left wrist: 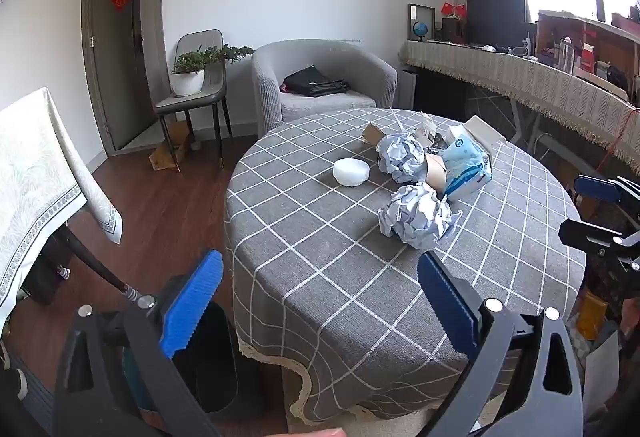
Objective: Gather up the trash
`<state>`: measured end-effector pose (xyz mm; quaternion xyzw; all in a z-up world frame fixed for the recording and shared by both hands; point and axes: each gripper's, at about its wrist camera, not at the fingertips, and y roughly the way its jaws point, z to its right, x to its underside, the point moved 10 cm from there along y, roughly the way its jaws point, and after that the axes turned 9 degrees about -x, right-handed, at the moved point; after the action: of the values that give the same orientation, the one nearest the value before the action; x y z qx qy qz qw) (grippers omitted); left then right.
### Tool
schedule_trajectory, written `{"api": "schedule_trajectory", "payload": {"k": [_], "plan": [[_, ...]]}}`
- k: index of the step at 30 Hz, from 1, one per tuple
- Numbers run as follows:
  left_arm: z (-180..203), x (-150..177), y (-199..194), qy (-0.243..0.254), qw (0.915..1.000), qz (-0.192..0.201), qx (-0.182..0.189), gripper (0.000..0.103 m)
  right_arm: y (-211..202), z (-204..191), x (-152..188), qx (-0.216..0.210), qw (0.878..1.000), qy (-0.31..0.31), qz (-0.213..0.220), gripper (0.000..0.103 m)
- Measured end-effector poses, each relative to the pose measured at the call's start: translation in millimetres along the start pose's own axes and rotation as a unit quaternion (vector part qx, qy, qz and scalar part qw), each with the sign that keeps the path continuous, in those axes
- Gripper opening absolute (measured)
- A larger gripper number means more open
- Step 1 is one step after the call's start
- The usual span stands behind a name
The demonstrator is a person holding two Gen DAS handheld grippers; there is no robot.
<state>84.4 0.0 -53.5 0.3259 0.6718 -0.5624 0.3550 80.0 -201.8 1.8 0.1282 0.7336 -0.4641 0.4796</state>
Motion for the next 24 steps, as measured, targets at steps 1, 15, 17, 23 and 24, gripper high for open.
{"api": "schedule_trajectory", "payload": {"k": [1,15,17,23,24], "plan": [[0.1,-0.1,-0.1,-0.001,1.0000,0.000,0.001,0.100,-0.2,0.3,-1.4,0.002,1.000,-0.002,0.004,0.100],[0.7,-0.4,1.0,-0.009,0.9999,-0.010,0.009,0.100,-0.5,2.5,-0.7,0.000,1.000,0.007,0.005,0.100],[3.5,2.0,5.2,-0.008,0.9999,-0.011,0.008,0.100,0.3,0.7,0.5,0.002,1.000,0.004,0.004,0.100],[4.8,-0.1,6.2,-0.006,0.9999,-0.008,0.007,0.099,-1.4,3.7,-1.8,0.000,1.000,0.005,0.007,0.100],[5.7,-0.4,6.2,-0.005,0.9999,-0.008,0.007,0.100,-1.8,3.4,-1.9,0.001,1.000,0.005,0.007,0.100]]}}
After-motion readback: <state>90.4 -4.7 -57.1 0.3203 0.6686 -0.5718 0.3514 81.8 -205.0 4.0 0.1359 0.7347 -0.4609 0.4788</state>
